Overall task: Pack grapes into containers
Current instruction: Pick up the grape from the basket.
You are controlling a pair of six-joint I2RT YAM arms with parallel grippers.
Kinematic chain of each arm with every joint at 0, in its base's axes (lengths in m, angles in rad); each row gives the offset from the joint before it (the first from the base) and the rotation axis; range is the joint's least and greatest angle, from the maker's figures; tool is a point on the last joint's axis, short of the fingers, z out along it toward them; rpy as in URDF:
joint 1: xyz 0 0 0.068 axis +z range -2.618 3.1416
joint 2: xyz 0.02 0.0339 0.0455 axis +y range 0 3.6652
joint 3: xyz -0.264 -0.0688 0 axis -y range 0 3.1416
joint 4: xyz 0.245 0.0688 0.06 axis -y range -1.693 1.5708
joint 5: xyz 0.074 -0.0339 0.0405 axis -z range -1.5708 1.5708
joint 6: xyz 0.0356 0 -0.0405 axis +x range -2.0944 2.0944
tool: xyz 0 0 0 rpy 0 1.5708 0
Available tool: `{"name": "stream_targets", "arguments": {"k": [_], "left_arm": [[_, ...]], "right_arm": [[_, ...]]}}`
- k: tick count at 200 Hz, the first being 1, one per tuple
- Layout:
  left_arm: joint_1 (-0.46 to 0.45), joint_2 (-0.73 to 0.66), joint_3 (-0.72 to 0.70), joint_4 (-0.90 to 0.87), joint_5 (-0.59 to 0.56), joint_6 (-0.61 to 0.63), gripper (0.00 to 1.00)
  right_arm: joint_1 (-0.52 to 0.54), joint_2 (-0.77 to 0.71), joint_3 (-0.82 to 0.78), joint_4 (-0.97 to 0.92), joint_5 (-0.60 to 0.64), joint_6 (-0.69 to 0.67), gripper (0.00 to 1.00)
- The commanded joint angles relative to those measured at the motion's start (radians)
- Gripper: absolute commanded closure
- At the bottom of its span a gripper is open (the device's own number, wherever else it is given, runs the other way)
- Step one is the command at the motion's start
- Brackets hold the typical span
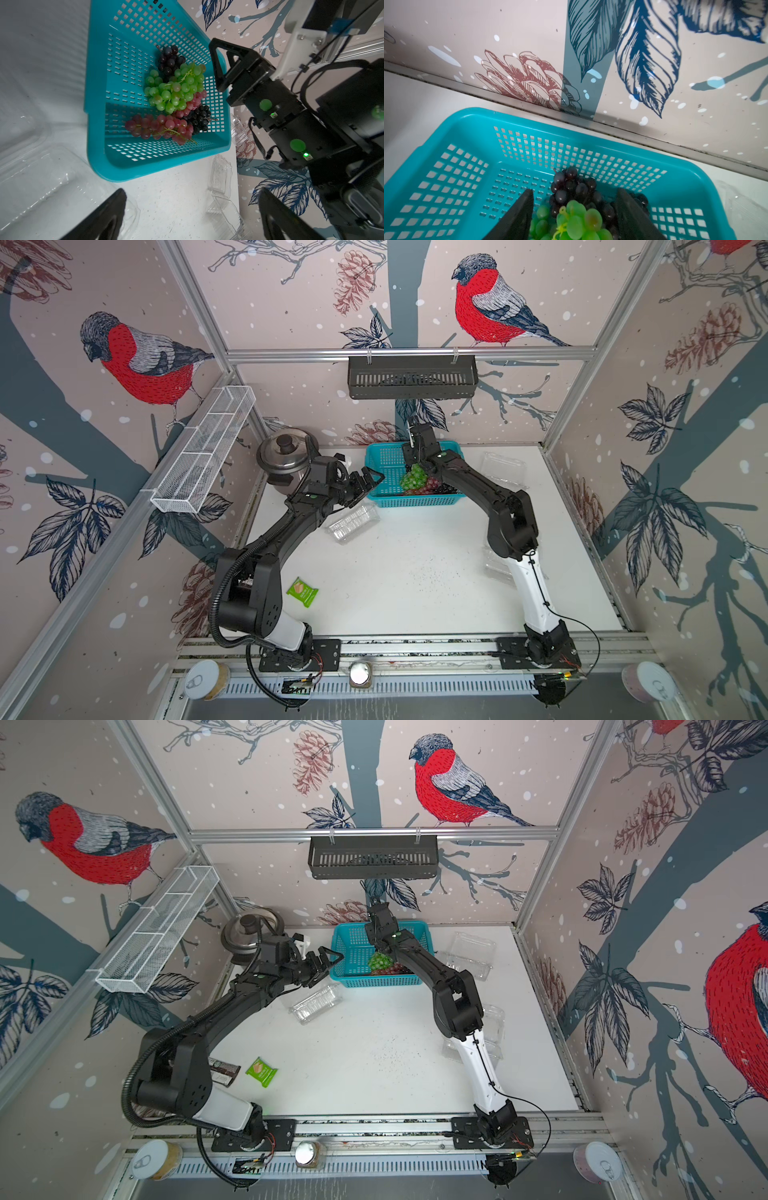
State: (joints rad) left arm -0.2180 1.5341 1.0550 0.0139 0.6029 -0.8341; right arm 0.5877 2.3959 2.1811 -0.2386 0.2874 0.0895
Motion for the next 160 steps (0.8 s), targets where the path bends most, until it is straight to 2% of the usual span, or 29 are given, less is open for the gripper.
{"name": "stream_targets", "arguments": {"k": [1, 21, 86, 160], "left_arm": [[0.000, 0.016, 0.008, 0.056, 0.034, -0.021, 0.02], [0.001, 0.029, 0.012, 0.069, 0.043, -0.027, 0.02], [0.001, 0.059, 0.013, 0.088, 0.052, -0.030, 0.02], [0.000, 0.071, 0.013, 0.102, 0.054, -0.040, 0.02]], "right_arm": [[0.009, 0.065, 0.082, -0.044, 0.015, -0.059, 0.40], [0.012, 0.123, 0.159, -0.068, 0.034, -0.075, 0.46], [0.013, 0.187, 0.205, -0.040, 0.082, -0.121, 0.64], [0.004, 0.183, 0.195, -0.083, 0.110, -0.111, 0.74]]}}
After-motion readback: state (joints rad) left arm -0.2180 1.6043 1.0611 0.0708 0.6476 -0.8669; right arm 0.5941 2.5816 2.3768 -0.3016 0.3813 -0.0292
